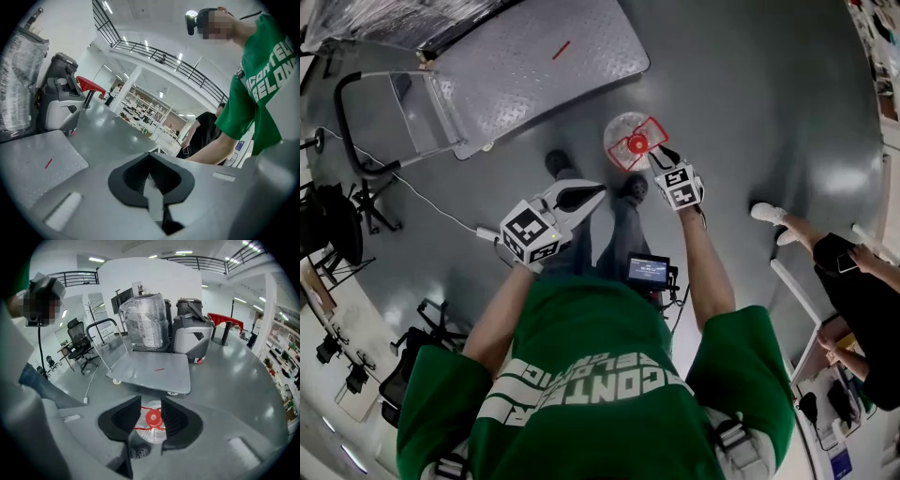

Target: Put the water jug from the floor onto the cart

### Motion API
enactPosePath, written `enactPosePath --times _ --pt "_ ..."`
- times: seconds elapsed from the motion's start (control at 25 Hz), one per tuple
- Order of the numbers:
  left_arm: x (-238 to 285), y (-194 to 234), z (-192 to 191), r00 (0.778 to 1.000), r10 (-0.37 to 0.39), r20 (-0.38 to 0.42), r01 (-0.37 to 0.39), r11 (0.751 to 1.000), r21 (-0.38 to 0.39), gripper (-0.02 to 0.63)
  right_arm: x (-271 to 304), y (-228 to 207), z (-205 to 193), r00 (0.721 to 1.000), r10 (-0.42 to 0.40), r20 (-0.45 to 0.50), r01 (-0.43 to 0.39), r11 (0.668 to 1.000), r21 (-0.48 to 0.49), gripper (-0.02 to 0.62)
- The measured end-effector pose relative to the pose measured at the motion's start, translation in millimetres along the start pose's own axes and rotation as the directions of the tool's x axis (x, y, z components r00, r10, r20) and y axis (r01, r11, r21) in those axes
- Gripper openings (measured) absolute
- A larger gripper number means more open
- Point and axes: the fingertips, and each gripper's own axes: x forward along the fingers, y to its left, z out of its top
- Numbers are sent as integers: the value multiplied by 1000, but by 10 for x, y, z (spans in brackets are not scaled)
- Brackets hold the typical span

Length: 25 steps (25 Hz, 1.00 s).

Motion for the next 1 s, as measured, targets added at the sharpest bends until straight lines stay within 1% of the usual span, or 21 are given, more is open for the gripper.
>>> enactPosePath --times 0.16,0.36,0.56,0.76,1.0 --pt "29 55 -95 999 -36 -23 36 999 7 9 284 48 -113 999 -5 -36 6 999 42 187" --pt "62 138 -150 998 -61 -30 61 998 -4 9 651 47 -357 995 -5 -97 13 997 79 257" --pt "35 223 -288 996 -80 -42 80 997 -9 9 1011 99 -589 989 -7 -151 19 997 80 296" --pt "2 342 -425 995 -91 -41 90 996 -24 9 1322 125 -782 980 -17 -200 28 998 53 324" --pt "-13 528 -562 994 -101 -37 99 993 -56 9 1597 35 -975 967 -52 -249 66 997 49 331"
